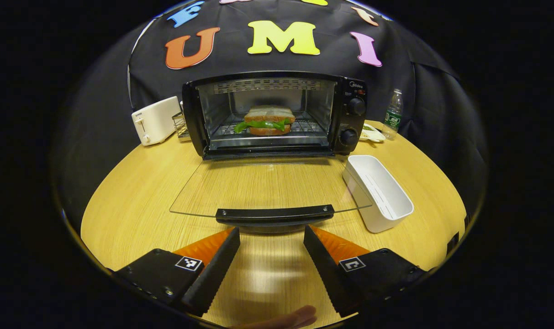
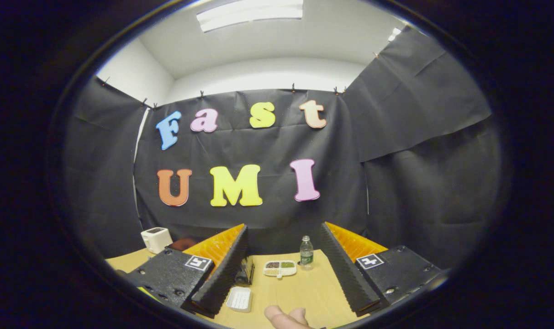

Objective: Open the electric oven with the left hand, put the food in, and close the electric oven.

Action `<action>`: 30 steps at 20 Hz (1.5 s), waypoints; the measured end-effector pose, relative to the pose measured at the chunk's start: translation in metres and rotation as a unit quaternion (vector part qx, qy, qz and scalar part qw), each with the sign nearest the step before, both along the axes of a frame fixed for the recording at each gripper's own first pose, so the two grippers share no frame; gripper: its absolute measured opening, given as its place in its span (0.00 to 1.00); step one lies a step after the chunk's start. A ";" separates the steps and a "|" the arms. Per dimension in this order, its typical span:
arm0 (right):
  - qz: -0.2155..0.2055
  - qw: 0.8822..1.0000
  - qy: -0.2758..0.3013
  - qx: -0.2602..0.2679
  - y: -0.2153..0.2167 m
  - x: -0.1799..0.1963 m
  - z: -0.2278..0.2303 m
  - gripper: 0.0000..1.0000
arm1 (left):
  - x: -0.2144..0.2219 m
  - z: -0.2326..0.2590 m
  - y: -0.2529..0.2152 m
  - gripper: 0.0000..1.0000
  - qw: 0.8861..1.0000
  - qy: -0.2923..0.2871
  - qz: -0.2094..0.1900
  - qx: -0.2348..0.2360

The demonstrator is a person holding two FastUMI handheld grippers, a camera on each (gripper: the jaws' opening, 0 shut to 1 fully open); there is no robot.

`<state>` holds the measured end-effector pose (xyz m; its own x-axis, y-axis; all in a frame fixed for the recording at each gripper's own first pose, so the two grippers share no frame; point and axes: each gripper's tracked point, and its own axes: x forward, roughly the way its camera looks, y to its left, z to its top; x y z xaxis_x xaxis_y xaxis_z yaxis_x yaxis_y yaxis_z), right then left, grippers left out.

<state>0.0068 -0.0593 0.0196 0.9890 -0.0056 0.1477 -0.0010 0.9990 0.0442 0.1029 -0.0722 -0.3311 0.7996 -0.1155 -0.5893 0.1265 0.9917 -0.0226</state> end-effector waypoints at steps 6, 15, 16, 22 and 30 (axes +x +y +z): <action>0.022 1.000 0.008 0.006 0.003 0.013 -0.010 1.00 | 0.009 -0.005 -0.007 0.93 1.000 0.011 0.006 -0.001; 0.037 0.999 0.018 0.005 0.001 0.024 -0.021 0.89 | 0.010 0.008 -0.007 0.93 1.000 0.005 0.007 -0.003; 0.039 0.999 0.021 0.004 0.002 0.025 -0.022 0.89 | 0.010 0.012 -0.008 0.93 1.000 0.002 0.008 -0.003; 0.041 0.999 0.030 0.008 0.004 0.029 -0.028 1.00 | 0.018 0.044 -0.006 0.93 0.999 -0.039 0.012 -0.008; 0.040 0.999 0.033 -0.003 0.009 0.029 -0.031 1.00 | 0.038 0.085 -0.009 0.93 0.996 -0.086 0.020 -0.011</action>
